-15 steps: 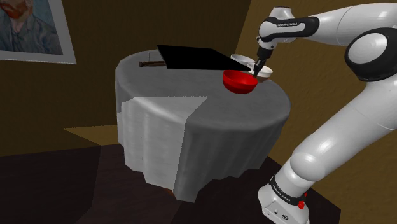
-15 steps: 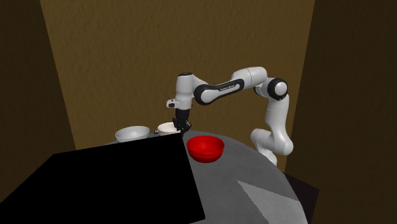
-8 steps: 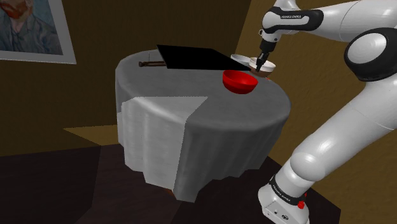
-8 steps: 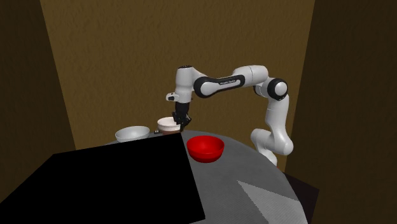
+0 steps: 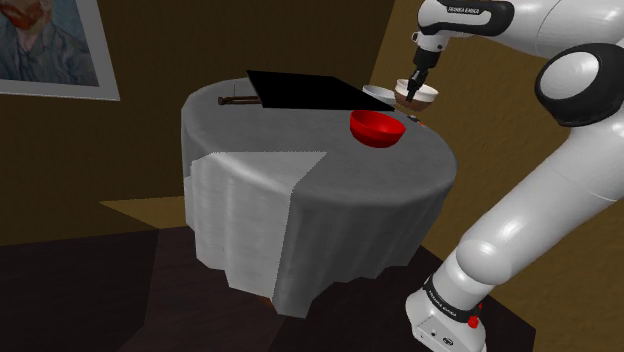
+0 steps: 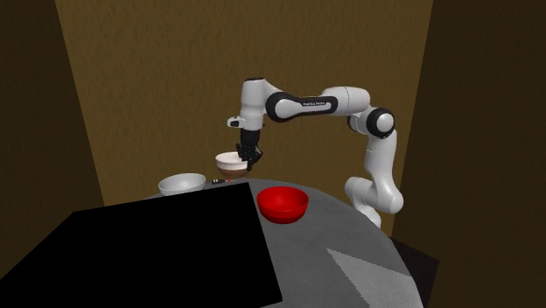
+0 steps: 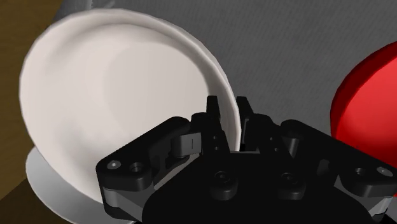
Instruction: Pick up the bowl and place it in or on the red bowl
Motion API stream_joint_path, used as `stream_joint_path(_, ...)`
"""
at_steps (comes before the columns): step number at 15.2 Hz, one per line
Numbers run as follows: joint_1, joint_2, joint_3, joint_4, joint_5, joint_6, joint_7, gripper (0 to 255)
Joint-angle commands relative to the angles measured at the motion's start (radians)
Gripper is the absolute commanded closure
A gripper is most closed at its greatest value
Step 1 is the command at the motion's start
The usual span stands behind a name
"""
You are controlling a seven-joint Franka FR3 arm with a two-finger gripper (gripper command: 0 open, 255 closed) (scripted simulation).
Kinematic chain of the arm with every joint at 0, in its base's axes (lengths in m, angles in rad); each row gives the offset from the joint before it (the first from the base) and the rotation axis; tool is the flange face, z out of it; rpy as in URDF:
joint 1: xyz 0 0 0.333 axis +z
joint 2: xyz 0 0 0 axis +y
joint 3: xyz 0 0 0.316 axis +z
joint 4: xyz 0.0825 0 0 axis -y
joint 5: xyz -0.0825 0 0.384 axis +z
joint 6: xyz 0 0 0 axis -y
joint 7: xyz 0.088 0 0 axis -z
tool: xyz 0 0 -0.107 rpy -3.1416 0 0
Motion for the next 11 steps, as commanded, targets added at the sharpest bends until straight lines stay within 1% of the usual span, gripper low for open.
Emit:
stream_joint_path(1,0.001,0.005,0.001,0.033,0.003,-0.028,-0.003,255)
stream_joint_path(10,-0.001,0.057,-0.007,0.211,0.027,-0.157,-0.032,255)
stream_joint_path(11,-0.001,0.058,-0.007,0.215,0.027,-0.160,-0.033,255)
